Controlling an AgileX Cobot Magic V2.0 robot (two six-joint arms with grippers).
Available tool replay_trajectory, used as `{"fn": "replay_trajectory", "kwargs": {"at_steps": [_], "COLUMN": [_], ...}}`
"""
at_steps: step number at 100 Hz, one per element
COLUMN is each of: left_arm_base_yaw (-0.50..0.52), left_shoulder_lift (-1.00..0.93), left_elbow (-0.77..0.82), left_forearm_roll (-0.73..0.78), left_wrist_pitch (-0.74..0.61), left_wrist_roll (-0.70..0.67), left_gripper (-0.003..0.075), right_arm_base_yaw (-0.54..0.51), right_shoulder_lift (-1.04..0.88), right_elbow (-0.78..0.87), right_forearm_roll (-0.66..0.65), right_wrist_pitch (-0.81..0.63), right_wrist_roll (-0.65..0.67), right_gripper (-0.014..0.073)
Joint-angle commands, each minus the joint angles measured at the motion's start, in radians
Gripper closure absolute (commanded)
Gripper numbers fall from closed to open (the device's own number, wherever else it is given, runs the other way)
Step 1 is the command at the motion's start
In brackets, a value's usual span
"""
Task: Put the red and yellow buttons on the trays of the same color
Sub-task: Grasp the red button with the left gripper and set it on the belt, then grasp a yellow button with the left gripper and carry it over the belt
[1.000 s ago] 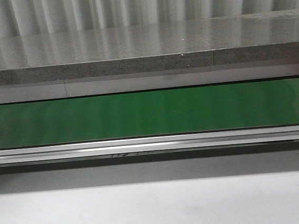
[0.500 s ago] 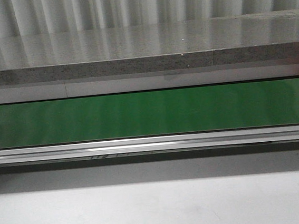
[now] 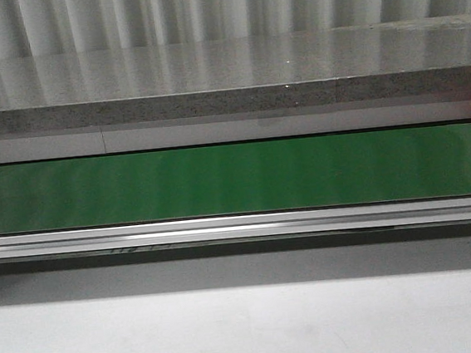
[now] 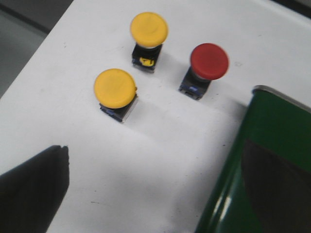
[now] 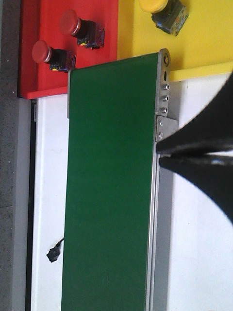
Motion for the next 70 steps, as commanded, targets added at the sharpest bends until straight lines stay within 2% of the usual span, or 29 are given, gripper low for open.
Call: {"fn": "replay_trajectory", "kwargs": {"at_steps": [1, 31, 70], "left_arm_base_yaw": [0.027, 0.070, 0.070], "left_shoulder_lift": [0.024, 0.204, 0.392], "left_elbow": [-0.033, -0.127, -0.268], "left_forearm_roll": [0.000, 0.000, 0.022], "left_wrist_pitch": [-0.061, -0.102, -0.094], "left_wrist_roll": [-0.002, -0.002, 0.000], "left_gripper": [0.0030, 0.0030, 0.0030], "right_arm_base_yaw": [0.000, 0.000, 0.000], "right_shoulder_lift": [0.002, 0.002, 0.002], "right_elbow": [-0.025, -0.025, -0.025], "right_forearm_roll": [0.005, 0.005, 0.005], "right_wrist_pitch": [-0.072, -0.072, -0.072], "right_wrist_roll": [-0.009, -0.009, -0.009], "right_gripper": [0.0661, 0.0661, 0.0661]}}
